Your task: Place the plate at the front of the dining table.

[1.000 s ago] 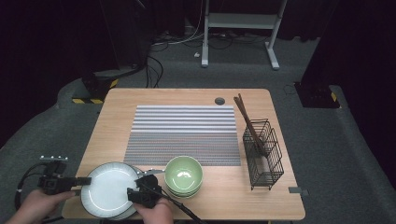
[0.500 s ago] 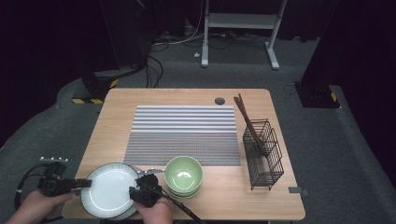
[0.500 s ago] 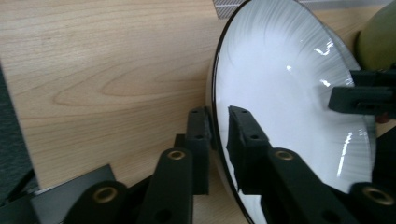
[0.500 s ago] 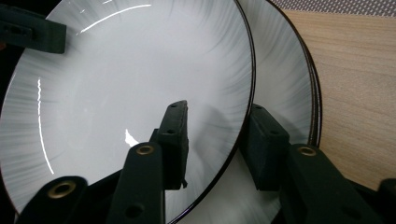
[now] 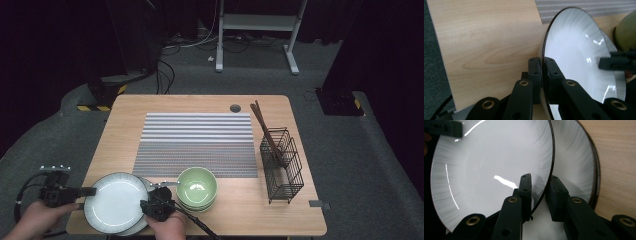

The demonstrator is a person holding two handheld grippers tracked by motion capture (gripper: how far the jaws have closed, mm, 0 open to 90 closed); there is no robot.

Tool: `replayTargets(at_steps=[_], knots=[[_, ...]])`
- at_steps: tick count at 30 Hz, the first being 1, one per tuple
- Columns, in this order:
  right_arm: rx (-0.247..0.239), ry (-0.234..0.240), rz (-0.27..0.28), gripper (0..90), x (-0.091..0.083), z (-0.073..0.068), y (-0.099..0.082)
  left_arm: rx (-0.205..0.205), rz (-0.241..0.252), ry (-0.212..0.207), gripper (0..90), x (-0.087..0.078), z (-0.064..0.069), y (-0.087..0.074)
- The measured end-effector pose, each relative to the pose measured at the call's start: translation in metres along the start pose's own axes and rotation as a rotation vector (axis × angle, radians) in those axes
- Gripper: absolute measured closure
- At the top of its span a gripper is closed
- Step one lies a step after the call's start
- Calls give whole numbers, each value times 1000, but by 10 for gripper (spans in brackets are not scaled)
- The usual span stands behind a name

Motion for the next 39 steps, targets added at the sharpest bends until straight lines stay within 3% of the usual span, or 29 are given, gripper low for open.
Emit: replayTargets(at_steps=[8, 17, 26, 29, 31, 33, 36, 38, 39], knots=[[18, 28, 1, 687, 1, -2, -1, -14, 7, 9, 842, 2, -2, -2], [36, 34, 12, 682, 2, -2, 0, 15, -39, 16, 806, 5, -3, -13], [40, 42, 20, 676, 3, -3, 0, 34, -38, 26, 802, 8, -1, -14], [2, 49, 28, 643, 3, -4, 0, 33, -45, 11, 771, 8, 0, -15], [-16, 47, 28, 660, 3, -4, -1, 15, -48, -7, 700, 8, 2, -15], [-23, 45, 28, 663, 3, -3, 0, 38, -53, -8, 653, 8, 4, -17], [-25, 44, 27, 670, 2, -2, 0, 53, -49, 5, 671, 8, 3, -16], [-35, 45, 29, 674, 2, -2, 0, 30, -41, 7, 749, 8, 1, -14], [-54, 44, 28, 679, 1, -2, 0, 43, -39, 11, 777, 8, 1, -15]])
Point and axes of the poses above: each handheld gripper's, and its own axes: x roughly forward along the jaws, y roughly out of its top, z roughly to its right, the point moved 9 cm from there along x, roughly forward along the jaws, and after that the axes turned 3 degrees about y, right-handed, at the moved point
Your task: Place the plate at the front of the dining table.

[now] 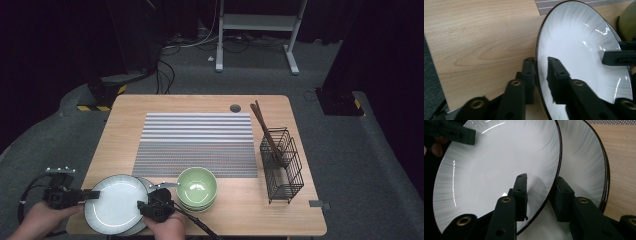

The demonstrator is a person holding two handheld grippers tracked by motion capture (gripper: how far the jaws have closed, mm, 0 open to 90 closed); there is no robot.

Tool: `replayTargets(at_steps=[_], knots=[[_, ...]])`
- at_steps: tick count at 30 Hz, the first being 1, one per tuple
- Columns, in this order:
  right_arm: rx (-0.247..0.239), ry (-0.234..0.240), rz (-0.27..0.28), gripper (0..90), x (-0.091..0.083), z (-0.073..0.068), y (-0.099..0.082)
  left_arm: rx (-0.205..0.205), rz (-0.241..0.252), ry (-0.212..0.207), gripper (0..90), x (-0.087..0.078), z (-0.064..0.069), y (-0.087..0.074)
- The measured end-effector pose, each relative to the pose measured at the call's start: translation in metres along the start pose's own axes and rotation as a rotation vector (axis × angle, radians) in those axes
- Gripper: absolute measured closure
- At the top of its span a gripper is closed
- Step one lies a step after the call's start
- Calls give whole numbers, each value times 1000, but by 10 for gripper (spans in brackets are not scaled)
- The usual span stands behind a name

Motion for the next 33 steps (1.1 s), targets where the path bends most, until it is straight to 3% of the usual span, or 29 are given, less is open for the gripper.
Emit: replayTargets(at_steps=[2, 4, 6, 8, 16, 23, 28, 33], knots=[[-13, -18, 10, 689, -2, 2, 1, 29, 1, 29, 792, 2, 1, -3], [0, -13, 5, 694, -3, 2, 2, 26, -4, 33, 786, 4, 1, -4], [1, -19, 6, 697, -4, 3, 3, 12, 5, 24, 792, 4, 2, -3], [7, -18, 5, 706, -4, 4, 3, 24, 3, 21, 797, 3, 2, -2], [20, -7, 57, 762, -12, 0, 13, 4, 47, -11, 816, -1, 4, 7], [17, -26, 105, 794, -20, -3, 19, 21, 81, -51, 826, -5, 9, 11], [-19, -54, 155, 812, -27, -5, 25, 30, 109, -74, 830, -6, 14, 12], [-4, -60, 175, 827, -30, -4, 29, 50, 106, -83, 829, -5, 15, 11]])
Point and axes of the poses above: each handheld gripper's, and its own axes: x roughly forward along the jaws, y roughly out of its top, z roughly to its right, the point moved 9 cm from there along x, roughly forward along the jaws, and after that the axes turned 3 degrees about y, right-handed, at the moved point
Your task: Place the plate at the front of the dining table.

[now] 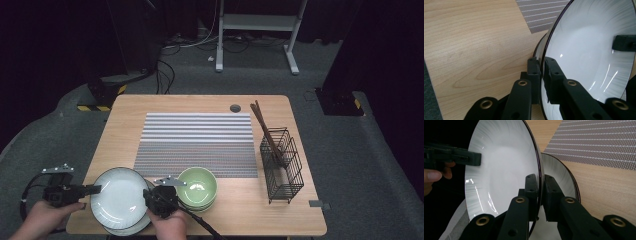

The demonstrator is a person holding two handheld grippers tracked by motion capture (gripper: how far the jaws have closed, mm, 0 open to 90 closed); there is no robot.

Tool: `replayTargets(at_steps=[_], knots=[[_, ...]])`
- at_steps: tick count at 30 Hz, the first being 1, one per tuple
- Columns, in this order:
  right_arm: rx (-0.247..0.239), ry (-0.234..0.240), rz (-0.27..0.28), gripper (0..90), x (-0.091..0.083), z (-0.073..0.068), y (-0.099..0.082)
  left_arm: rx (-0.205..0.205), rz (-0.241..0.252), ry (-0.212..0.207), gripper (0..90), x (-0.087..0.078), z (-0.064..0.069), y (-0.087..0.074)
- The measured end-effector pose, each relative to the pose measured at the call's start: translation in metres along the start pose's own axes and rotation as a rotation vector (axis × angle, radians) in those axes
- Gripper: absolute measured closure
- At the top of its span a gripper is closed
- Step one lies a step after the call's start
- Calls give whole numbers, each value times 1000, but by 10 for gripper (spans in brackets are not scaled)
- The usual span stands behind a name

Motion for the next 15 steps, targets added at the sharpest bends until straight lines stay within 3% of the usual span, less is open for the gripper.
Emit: replayTargets(at_steps=[15], knots=[[-58, -24, 85, 829, -18, -14, 29, 22, 90, -43, 821, -13, 15, 21]])
Point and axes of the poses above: each handheld gripper's, and its own axes: x roughly forward along the jaws, y roughly out of its top, z roughly to its right, the point moved 9 cm from there along x, roughly forward along the jaws, and after that the axes turned 3 degrees about y, right-handed, at the moved point
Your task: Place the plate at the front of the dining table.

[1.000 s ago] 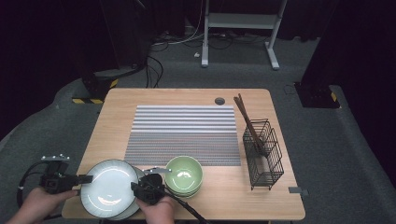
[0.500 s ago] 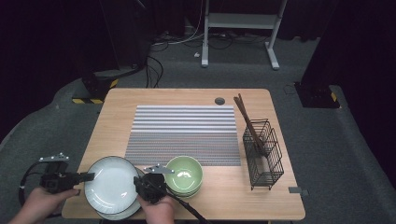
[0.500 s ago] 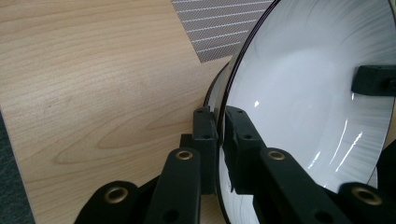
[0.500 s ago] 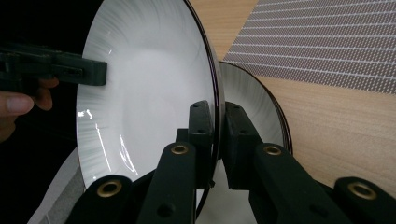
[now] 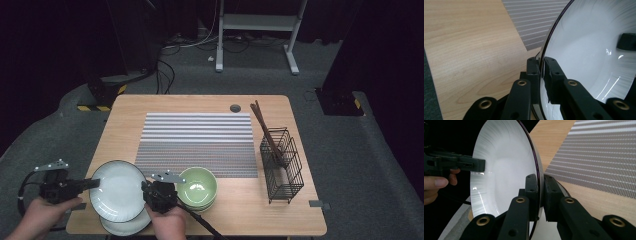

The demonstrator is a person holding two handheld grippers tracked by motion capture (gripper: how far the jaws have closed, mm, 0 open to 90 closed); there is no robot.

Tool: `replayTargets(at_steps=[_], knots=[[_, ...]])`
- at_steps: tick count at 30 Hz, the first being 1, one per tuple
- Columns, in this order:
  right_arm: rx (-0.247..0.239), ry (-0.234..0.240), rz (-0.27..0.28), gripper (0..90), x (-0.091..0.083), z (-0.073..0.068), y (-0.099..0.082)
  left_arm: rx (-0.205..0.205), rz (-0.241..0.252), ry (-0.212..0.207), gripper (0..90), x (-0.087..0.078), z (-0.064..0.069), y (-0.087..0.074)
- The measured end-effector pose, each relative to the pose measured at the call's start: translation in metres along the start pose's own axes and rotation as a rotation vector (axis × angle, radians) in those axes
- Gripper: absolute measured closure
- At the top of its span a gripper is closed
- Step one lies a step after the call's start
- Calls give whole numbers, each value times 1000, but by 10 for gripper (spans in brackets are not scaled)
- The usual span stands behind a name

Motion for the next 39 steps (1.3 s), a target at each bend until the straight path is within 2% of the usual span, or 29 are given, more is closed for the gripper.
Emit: replayTargets(at_steps=[4, 11, 15, 17, 23, 34, 39], knots=[[-33, -19, 7, 829, -4, -3, 9, 1, 20, -11, 820, -2, 5, 7], [-59, -33, 14, 829, -13, -6, 29, 1, 41, -32, 818, -3, 16, 22], [-62, -33, 25, 831, -18, -3, 38, 12, 59, -42, 822, -3, 24, 28], [-77, -28, 24, 831, -21, -1, 42, 1, 77, -53, 822, -4, 29, 32], [-133, -30, 54, 833, -31, 1, 57, 15, 114, -82, 825, -7, 42, 41], [-180, -32, 72, 834, -40, 10, 78, 21, 165, -83, 827, -1, 57, 54], [-202, -30, 86, 834, -45, 16, 89, 2, 204, -94, 828, 3, 66, 59]])
Point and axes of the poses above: each handheld gripper's, and its own axes: x roughly forward along the jaws, y roughly out of its top, z roughly to its right, the point moved 9 cm from there along x, roughly forward along the jaws, and after that the axes turned 3 degrees about y, right-handed, at the moved point
